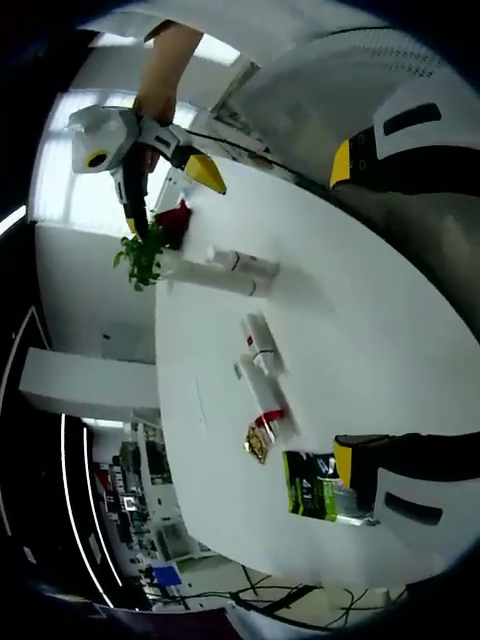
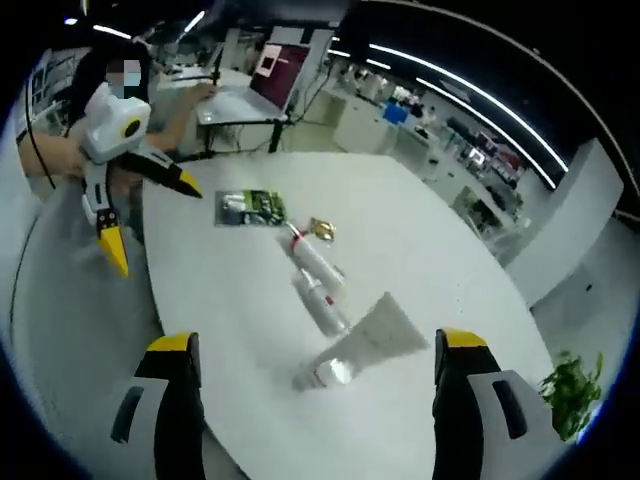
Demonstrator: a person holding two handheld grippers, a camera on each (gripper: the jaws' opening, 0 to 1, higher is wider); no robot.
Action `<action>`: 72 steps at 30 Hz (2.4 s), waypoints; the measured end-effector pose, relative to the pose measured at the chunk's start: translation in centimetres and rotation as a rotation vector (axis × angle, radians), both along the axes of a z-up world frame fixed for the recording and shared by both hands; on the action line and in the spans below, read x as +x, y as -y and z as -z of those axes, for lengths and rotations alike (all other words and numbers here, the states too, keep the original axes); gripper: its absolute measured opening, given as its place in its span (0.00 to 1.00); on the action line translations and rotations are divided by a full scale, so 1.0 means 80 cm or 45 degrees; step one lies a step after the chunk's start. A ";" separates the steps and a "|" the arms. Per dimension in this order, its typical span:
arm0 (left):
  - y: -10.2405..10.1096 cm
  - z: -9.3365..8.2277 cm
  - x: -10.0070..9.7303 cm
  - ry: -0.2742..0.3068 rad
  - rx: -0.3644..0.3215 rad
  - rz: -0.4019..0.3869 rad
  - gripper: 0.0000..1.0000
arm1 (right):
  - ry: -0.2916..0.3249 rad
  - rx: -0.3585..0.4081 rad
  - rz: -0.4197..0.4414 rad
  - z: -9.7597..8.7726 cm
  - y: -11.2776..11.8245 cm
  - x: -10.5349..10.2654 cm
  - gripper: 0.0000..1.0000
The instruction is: Arrange the skincare products in the storage area until every visible bottle or jar stands upright without overlapping.
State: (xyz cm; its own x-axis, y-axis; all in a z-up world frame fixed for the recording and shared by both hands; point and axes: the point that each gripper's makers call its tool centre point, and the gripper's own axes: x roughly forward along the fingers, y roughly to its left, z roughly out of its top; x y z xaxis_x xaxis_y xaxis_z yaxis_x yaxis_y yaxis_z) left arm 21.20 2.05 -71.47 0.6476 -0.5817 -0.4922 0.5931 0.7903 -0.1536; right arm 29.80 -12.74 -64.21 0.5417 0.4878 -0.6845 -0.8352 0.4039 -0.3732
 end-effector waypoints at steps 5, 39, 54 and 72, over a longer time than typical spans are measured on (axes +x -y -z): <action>-0.005 0.003 0.001 -0.007 0.003 -0.005 0.93 | -0.105 -0.172 -0.049 0.018 -0.025 0.023 0.90; -0.009 0.015 0.000 -0.013 0.118 0.010 0.89 | -0.368 -0.320 -0.237 0.126 -0.170 0.099 0.80; -0.010 0.023 -0.003 -0.050 0.125 0.021 0.88 | -0.386 -0.485 -0.327 0.198 -0.182 0.123 0.73; -0.011 0.027 -0.003 -0.072 0.131 0.014 0.88 | -0.363 -0.595 -0.420 0.226 -0.180 0.144 0.54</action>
